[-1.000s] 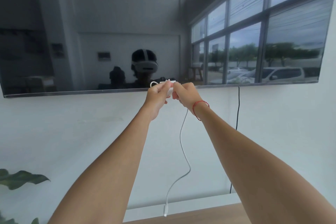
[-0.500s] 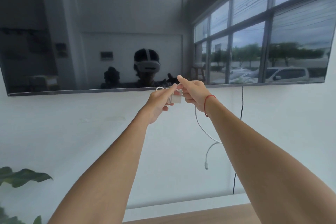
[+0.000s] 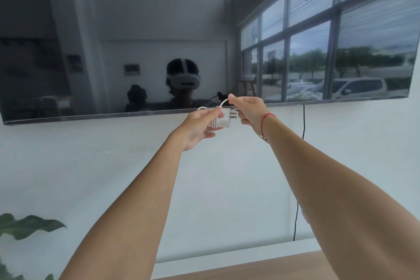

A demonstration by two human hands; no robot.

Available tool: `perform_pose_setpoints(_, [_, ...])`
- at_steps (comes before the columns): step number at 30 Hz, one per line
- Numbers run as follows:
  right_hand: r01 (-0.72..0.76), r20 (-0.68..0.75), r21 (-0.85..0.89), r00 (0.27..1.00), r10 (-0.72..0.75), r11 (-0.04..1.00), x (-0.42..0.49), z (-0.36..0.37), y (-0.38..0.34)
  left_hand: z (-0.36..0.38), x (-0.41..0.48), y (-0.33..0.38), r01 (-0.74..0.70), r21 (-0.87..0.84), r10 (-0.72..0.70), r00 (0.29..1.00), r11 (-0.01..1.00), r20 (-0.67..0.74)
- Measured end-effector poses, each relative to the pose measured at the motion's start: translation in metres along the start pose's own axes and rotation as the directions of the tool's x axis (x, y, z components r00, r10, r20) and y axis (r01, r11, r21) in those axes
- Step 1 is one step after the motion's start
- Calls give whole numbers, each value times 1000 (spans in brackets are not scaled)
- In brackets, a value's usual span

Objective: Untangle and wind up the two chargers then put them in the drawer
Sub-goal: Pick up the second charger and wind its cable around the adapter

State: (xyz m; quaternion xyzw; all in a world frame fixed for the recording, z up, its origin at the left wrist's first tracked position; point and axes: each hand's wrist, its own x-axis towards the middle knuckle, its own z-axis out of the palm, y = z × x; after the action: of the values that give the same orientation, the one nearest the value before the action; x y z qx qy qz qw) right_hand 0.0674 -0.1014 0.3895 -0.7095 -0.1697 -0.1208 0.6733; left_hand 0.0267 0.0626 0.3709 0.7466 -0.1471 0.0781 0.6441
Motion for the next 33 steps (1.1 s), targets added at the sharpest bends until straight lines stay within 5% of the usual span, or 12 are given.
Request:
perform_pose_setpoints(4, [-62,-95,75,993,69,995,-1,7,7,5,3,4,-27,-116,27,1000,993,-6])
perform_pose_setpoints(9, [-190,66,290,982,179,938,-5,11,16,11,6,8,-81,-197,72,996,977,-49])
perform_pose_setpoints(22, [-214,177,-62,959,221,975,-18,38,23,23,9,-4,-141,-344,35,954,928,-297])
perform_pose_setpoints(27, [-127,154,-318,971,184,939,-21,42,20,20,11,-11,-145,-295,18,920,944,-393])
perform_pose_setpoints(33, [36,171,-347,985,26,937,-27,45,10,7,12,-19,-107,-136,32,885,985,-465])
